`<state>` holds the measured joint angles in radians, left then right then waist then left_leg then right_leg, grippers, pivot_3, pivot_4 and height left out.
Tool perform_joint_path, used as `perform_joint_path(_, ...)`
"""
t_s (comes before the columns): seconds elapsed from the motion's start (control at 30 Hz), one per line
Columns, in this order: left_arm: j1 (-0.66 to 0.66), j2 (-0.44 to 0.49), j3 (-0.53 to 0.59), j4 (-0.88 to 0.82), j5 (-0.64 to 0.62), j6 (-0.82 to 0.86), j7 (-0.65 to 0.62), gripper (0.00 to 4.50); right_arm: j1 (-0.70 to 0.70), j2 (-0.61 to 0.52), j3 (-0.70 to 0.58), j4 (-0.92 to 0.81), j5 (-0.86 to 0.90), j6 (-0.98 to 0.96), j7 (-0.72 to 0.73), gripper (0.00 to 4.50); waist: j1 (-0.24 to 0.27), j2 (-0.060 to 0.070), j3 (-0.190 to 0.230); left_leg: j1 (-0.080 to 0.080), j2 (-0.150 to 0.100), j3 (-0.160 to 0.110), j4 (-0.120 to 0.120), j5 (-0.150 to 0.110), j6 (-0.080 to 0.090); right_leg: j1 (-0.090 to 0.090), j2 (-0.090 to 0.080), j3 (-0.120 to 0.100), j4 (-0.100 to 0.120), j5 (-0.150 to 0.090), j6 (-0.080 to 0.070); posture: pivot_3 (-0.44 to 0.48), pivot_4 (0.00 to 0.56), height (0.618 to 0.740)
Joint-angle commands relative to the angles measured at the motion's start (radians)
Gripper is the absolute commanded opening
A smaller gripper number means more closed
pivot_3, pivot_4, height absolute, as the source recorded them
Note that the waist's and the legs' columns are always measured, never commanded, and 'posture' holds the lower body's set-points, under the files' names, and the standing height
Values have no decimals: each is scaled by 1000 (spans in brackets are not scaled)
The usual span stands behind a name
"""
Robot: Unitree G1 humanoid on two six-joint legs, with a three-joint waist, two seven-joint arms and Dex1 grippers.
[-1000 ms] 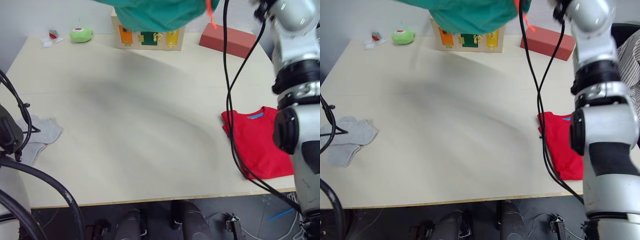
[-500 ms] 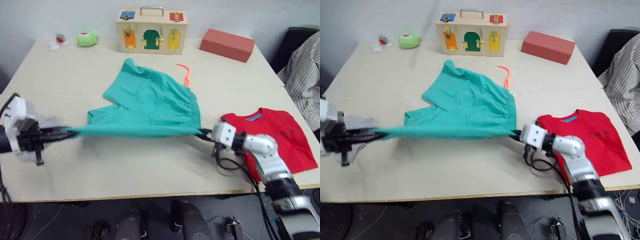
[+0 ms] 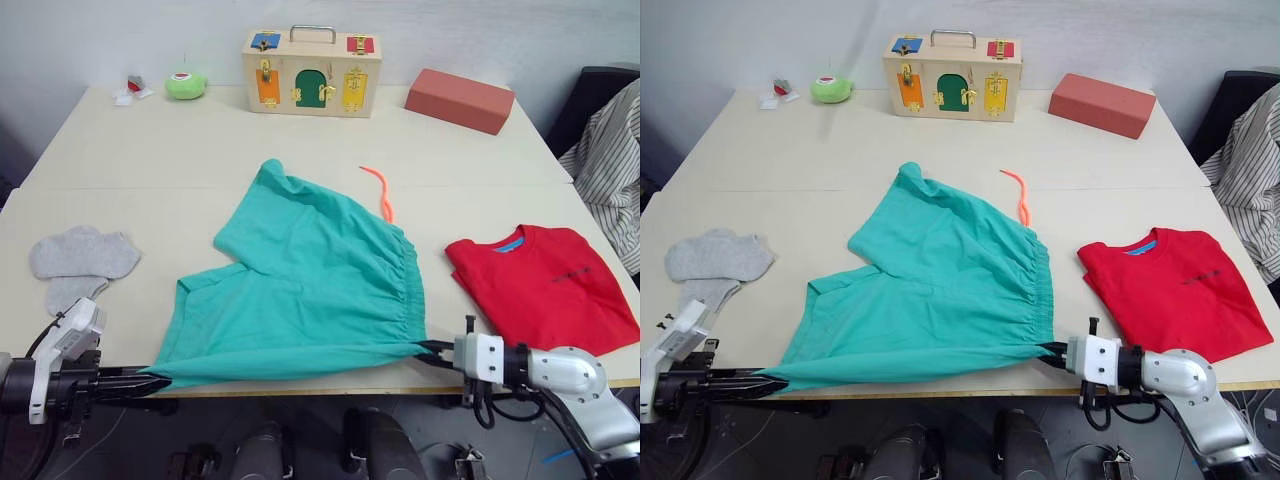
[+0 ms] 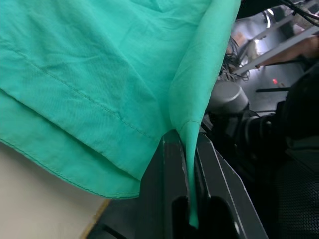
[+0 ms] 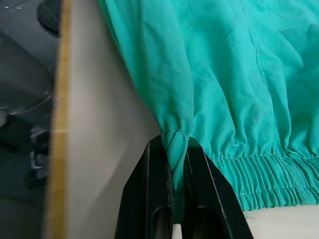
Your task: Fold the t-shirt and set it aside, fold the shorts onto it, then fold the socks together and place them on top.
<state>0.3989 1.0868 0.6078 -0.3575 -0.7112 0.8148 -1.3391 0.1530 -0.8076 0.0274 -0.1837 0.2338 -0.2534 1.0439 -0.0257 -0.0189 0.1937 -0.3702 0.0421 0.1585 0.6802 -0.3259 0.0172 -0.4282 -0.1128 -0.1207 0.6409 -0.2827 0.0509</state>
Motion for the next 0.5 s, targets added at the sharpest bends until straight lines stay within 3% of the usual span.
perform_joint_path(0.03, -121, 16, -24, 39, -7, -60, -3, 122, 37, -4, -53, -84, 86, 63, -6, 0, 6, 0, 0, 0, 0, -1, 0, 0, 0, 0, 0, 0, 1, 0, 0, 0, 150, 740)
perform_joint_path(0.27, -587, -14, -280, 233, 64, -187, 14, 122, 38, 33, -157, -179, 265, 294, -109, 0, 26, -1, -1, 0, 0, -1, 1, 0, 0, 0, 0, 0, 3, 0, -1, 0, 150, 740)
perform_joint_path(0.5, -1152, -168, -520, 663, 262, -408, 8, 122, -82, 117, -230, -193, 317, 419, -257, 0, 28, -2, -1, -1, 0, 1, 1, 3, 5, 0, 2, -1, 3, 0, -1, 0, 150, 740)
